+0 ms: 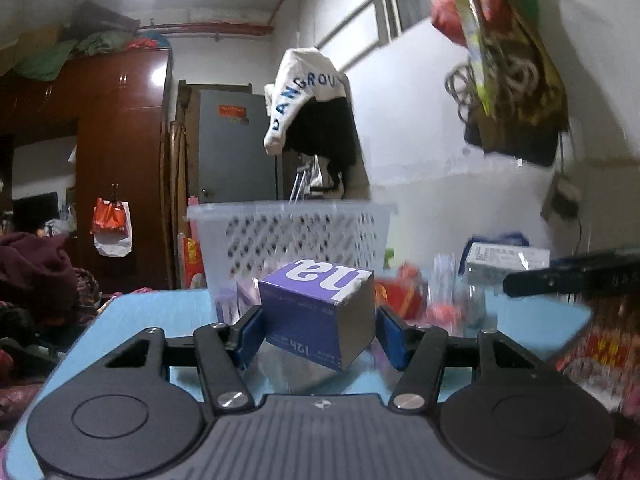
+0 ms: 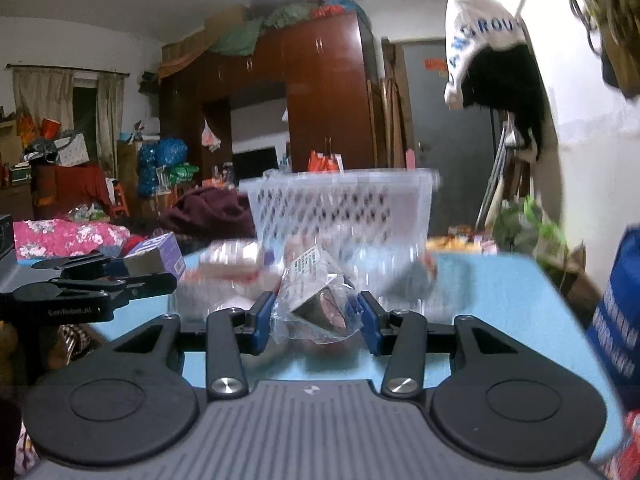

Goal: Organize objects
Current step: 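Grasp the purple 'na' box with the left gripper while the right gripper grasps a clear bagged packet, then lift both items over the white basket and open both grippers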

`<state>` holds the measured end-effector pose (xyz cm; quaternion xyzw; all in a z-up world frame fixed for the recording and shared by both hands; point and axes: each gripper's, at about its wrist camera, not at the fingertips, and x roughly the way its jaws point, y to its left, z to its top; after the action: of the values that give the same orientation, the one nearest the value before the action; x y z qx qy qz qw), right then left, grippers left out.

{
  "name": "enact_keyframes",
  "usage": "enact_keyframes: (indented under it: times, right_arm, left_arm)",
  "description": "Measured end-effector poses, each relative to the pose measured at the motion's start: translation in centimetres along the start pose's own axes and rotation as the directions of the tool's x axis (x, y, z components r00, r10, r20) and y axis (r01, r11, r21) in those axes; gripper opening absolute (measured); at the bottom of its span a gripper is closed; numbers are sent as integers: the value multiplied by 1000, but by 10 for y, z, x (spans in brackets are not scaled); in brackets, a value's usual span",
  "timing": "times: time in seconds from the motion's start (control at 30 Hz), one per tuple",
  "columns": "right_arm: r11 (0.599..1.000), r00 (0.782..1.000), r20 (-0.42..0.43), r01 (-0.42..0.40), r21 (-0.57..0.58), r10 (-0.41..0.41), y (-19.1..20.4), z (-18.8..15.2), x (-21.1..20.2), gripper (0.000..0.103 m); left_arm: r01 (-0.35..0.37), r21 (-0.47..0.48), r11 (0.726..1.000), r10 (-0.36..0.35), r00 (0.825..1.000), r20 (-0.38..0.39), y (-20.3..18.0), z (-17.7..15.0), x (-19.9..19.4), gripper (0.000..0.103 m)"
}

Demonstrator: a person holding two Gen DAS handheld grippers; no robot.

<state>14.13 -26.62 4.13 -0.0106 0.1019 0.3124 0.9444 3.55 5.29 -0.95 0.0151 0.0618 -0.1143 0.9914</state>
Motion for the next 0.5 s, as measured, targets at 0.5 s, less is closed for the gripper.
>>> enact_keyframes:
  times: [0.5]
  right_arm:
    - [994, 978, -179, 100, -41, -105, -55, 142, 200, 48]
  left_arm:
    - [-86, -162, 983, 42, 966, -256, 67, 145, 208, 64]
